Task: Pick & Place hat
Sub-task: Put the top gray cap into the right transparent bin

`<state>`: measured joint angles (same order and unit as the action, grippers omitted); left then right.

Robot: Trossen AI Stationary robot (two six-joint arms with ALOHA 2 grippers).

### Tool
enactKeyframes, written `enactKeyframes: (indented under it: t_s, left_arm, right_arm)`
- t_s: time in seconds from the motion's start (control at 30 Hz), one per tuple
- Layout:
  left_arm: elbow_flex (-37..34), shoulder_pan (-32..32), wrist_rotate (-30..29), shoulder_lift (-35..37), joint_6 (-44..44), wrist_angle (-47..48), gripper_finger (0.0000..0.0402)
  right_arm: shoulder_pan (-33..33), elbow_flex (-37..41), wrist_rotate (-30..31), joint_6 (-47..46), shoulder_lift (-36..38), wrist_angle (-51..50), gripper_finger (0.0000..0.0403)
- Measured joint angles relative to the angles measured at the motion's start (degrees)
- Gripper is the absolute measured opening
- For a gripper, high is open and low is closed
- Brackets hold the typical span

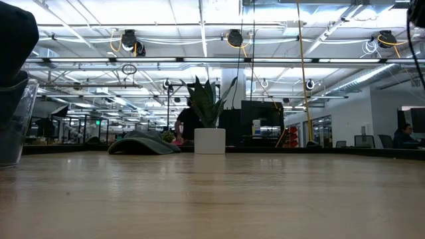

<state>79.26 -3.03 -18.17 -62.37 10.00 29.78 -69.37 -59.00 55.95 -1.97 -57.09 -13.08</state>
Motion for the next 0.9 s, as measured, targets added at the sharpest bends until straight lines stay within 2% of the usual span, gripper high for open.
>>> enactKeyframes:
  t_s: [0.07,0.17,0.27,0.37,0.47,0.53,0.63,0.7,0.9]
  left_arm:
    - [0.0,0.0,0.0,0.0,0.0,0.0,0.0063]
    - [0.0,0.0,0.0,0.0,0.0,0.0,0.0063]
    - [0.0,0.0,0.0,0.0,0.0,0.0,0.0063]
    - [0.0,0.0,0.0,0.0,0.0,0.0,0.0063]
    - [0.0,0.0,0.0,0.0,0.0,0.0,0.0063]
    - [0.0,0.0,0.0,0.0,0.0,0.0,0.0062]
    - [0.0,0.0,0.0,0.0,0.0,0.0,0.0063]
    - [0.0,0.0,0.0,0.0,0.0,0.0,0.0062]
    - [0.0,0.0,0.0,0.0,0.0,0.0,0.0063]
  right_arm:
    - [1.4,-4.8,-3.6,-3.0,-3.9,-5.4,0.0105]
    - [4.8,-13.0,-11.0,-11.6,-9.8,-19.7,0.0064]
    - [9.5,-21.5,-20.7,-24.6,-14.8,-36.8,0.0018]
    - [14.1,-26.7,-29.5,-37.9,-18.4,-49.8,0.0006]
    - [17.7,-27.4,-43.1,-48.2,-20.9,-56.5,0.0003]
    - [19.1,-27.4,-51.6,-53.8,-22.5,-57.8,0.0001]
    - [19.3,-27.4,-61.3,-61.9,-25.0,-57.7,0.0001]
    - [17.7,-27.4,-64.7,-66.9,-26.5,-57.3,0.0]
    - [10.1,-27.4,-63.6,-85.2,-30.7,-64.9,0.0]
